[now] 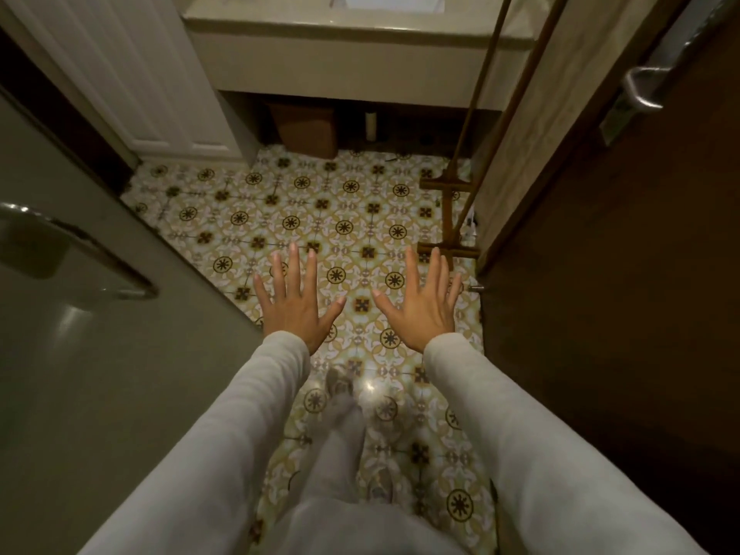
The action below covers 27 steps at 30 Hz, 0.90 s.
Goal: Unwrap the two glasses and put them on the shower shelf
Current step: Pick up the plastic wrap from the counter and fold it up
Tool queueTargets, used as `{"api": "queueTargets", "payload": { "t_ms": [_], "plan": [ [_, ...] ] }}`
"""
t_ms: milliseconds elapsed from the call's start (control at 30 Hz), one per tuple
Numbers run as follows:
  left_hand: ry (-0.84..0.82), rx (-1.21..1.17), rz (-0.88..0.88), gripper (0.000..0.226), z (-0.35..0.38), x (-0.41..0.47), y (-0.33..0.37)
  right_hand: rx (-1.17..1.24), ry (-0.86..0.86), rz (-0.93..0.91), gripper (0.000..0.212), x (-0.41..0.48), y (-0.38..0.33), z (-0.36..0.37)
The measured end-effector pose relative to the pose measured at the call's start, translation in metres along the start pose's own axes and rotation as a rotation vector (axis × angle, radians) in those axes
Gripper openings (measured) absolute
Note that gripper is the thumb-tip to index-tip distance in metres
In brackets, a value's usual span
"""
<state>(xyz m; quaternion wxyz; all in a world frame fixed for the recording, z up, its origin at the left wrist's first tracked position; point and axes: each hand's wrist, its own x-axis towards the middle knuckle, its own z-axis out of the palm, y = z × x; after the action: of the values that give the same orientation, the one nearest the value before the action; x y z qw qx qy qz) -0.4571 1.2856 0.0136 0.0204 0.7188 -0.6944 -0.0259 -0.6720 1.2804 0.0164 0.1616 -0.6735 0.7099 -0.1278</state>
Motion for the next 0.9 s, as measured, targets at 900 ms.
{"api": "queueTargets", "payload": {
  "t_ms": [900],
  "plan": [
    [0.016, -0.02, -0.113, 0.094, -0.015, 0.441, -0.033, -0.033, -0.042, -0.089, 0.1, 0.449, -0.079, -0.011]
  ]
}}
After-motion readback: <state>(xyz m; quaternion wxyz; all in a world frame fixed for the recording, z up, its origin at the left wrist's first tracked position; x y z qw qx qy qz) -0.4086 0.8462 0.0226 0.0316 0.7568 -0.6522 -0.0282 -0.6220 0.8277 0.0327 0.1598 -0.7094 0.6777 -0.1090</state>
